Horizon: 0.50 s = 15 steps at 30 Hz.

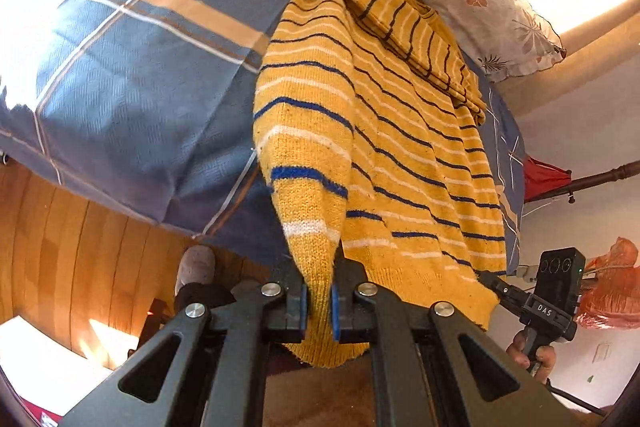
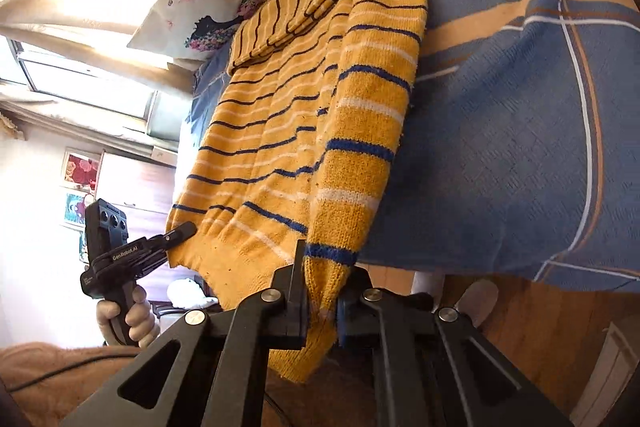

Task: Fold small clothes
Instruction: 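Grasp the hem with both grippers and fold it up toward the collar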

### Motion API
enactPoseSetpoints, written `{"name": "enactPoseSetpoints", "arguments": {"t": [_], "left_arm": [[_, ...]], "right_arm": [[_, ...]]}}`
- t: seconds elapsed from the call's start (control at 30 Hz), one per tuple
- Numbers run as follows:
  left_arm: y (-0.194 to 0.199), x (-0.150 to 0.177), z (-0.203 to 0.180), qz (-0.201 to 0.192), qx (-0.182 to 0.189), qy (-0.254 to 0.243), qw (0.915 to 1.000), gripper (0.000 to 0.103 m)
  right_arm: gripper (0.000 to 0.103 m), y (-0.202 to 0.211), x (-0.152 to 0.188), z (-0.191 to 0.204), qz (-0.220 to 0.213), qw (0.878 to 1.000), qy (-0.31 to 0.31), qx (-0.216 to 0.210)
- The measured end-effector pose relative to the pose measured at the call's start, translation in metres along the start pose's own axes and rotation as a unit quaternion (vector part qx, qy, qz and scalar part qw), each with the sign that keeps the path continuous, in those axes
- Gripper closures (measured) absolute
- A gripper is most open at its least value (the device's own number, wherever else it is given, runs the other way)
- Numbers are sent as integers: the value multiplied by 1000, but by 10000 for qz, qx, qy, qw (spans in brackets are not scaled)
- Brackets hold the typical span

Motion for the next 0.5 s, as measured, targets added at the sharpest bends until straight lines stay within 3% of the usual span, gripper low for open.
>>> {"name": "enactPoseSetpoints", "arguments": {"t": [0.1,0.3,0.5], "left_arm": [[-8,-3,4,96,101,240,9996,95],[-2,-21,-29,-282,-36,-306,9991,95],[-2,-56,-49,-561,-94,-428,9975,95]], "right_arm": [[92,-6,2,-7,51,9998,-195,-38],[91,3,-23,8,-105,9997,220,48],[91,10,-59,25,-383,9983,440,-91]]}}
Point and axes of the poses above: each gripper's, at about its wrist camera, not at the fingertips, and y roughly against the way its jaws point, z to its left, x to its underside, the point moved 6 cm from there along -y, roughly the way its jaws point, and after that the axes turned 3 degrees about y, right-handed, at the moved point
